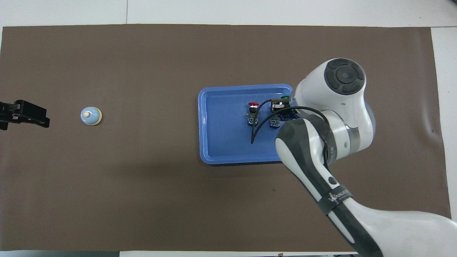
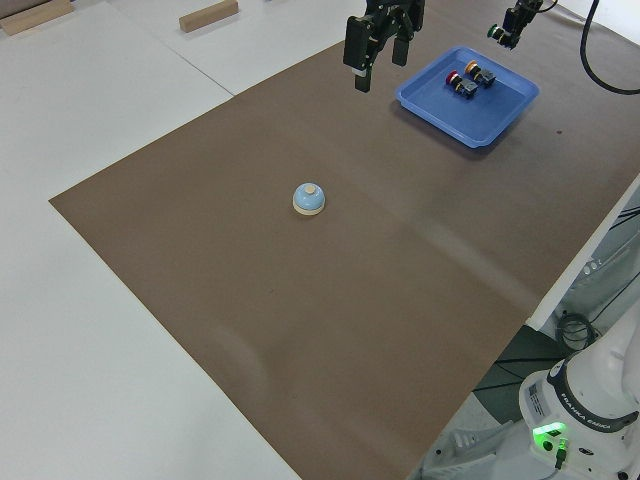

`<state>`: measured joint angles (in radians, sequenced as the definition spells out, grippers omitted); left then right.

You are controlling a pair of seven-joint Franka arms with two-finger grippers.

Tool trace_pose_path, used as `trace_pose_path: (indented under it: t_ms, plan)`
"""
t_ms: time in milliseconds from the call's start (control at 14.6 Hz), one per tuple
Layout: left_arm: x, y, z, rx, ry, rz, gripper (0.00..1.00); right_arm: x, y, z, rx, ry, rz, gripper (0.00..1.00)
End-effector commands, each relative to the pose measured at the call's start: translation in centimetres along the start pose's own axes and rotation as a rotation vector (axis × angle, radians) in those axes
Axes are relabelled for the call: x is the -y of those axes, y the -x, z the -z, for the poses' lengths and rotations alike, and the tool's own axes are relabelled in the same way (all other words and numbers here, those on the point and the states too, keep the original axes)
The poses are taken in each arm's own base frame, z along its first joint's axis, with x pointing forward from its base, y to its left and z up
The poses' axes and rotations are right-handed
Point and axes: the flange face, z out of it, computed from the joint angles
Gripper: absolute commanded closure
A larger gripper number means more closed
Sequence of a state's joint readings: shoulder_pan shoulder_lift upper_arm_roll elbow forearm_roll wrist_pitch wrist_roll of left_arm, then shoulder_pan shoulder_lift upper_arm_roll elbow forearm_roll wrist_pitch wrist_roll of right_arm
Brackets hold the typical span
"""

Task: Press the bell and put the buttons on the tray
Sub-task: 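Carry the green button into the tray and open the right gripper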

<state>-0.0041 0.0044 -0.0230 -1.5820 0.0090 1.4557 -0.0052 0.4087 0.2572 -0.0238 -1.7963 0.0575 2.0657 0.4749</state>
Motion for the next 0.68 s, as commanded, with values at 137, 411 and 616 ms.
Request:
trace_pose_path:
  t_ms: [137,411,616]
  plan:
    - [0.1,0.6,0.0,-0.014,0.015,0.014,0.00,10.6,1.2,-4.1,0.017,0.010,-0.027,1.00]
    - [0.1,0.6,0.0,-0.014,0.015,0.014,0.00,13.3,2.4,-7.3,-0.016,-0.014,-0.019,1.00]
    - [0.1,0.6,0.0,-0.014,0.015,0.014,0.00,12.6,2.8,-8.9,-0.016,-0.010,-0.024,0.66]
